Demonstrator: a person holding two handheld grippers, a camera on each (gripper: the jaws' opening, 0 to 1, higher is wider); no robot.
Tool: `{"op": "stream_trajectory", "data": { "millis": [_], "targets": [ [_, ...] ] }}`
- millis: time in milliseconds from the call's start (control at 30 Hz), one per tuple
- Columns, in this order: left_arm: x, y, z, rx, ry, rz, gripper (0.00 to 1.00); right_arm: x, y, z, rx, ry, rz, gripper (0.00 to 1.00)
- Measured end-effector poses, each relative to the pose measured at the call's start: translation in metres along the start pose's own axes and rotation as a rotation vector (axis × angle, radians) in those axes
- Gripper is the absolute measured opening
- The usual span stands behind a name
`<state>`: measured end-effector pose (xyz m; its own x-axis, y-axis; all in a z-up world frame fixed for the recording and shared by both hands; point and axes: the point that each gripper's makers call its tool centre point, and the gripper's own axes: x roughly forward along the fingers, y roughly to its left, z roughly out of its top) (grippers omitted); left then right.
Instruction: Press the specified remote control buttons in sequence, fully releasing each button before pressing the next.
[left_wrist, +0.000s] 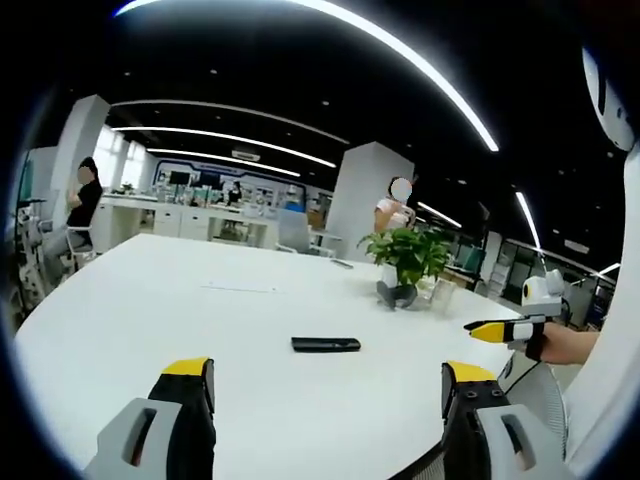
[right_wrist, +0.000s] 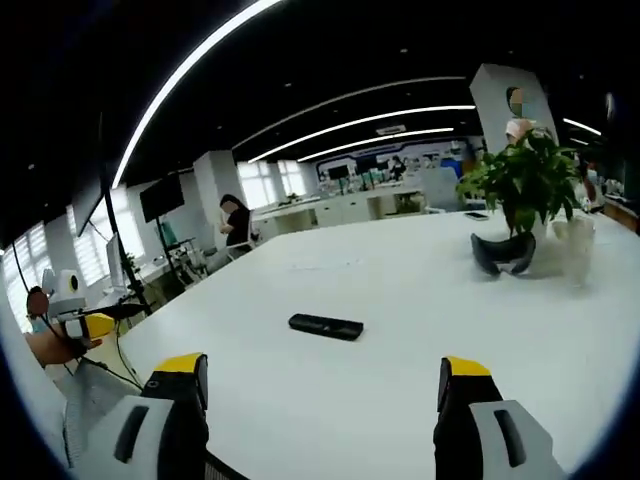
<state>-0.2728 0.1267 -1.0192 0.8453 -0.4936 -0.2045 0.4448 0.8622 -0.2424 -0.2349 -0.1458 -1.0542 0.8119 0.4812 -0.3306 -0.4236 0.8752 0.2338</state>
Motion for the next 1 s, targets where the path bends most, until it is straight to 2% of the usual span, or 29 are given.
{"op": "stream_trajectory", "data": {
  "millis": [667,1000],
  "targets": [
    [0.005,-0.005,-0.005,0.002,0.023,-0.023,0.97,-0.005,-0.005,-0.005,-0.020,0.018,-0.023,0.95],
    [0.014,-0.003,-0.014,0.033,0.086,-0.067,0.97,-0.018,-0.011,-0.006,-0.046,0.014,-0.075,0.94]
  ]
}}
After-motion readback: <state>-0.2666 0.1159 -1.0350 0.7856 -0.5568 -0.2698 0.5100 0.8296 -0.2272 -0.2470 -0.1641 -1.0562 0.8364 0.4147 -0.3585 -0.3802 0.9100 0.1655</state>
